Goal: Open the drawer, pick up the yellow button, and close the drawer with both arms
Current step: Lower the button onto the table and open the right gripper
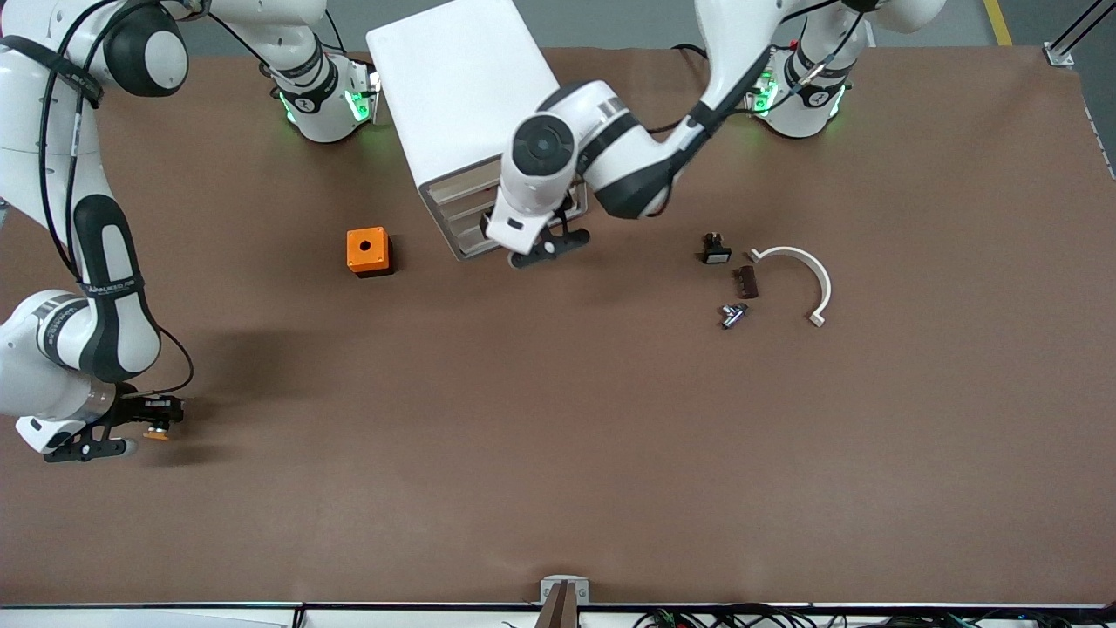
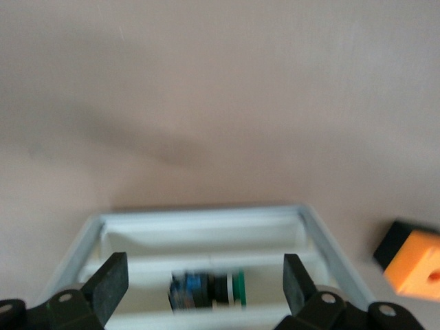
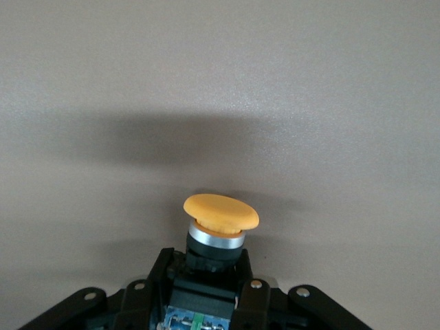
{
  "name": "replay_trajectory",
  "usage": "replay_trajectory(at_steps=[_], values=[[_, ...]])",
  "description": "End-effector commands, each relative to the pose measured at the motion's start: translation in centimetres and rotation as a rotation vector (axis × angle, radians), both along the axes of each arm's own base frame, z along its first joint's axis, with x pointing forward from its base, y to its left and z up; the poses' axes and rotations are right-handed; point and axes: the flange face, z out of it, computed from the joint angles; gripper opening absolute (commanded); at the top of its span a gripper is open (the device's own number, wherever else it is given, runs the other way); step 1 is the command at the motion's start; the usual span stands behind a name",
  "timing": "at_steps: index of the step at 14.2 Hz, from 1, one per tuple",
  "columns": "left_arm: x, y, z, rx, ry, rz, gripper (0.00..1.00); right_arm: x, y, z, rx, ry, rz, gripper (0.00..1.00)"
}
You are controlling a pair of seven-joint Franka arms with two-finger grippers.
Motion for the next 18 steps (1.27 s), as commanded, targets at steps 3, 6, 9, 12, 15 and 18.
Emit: replay_trajectory(at_steps=[3, 6, 9, 12, 15, 18], values=[[8.4, 8.6, 3.3, 0.064, -0.143, 0.064, 0.99, 0.4, -0.2, 0.2, 0.008, -0.014, 0.003, 1.0], [13.1, 15.0, 5.4, 0.063, -0.194, 0.075, 1.0, 0.9, 0.2, 1.0, 0.003, -0.025, 0.011, 1.0], [16.5, 21.5, 8.4, 0.064, -0.229, 0.112, 1.0, 1.6, 0.8, 3.1, 0.001, -0.05, -0.011, 1.0], [17.9, 26.8, 11.1, 0.135, -0.272, 0.088, 1.0, 1.8, 3.0, 4.2, 0.007, -0.009, -0.061, 1.0], [18.1, 30.8, 14.0, 0.2, -0.306, -0.014, 1.0, 2.2, 4.9, 7.0, 0.019, 0.036, -0.092, 1.0], [17.7, 35.0, 17.5, 0.22, -0.311, -0.083, 1.0, 2.7, 6.7, 9.2, 0.03, 0.108, -0.128, 1.0]])
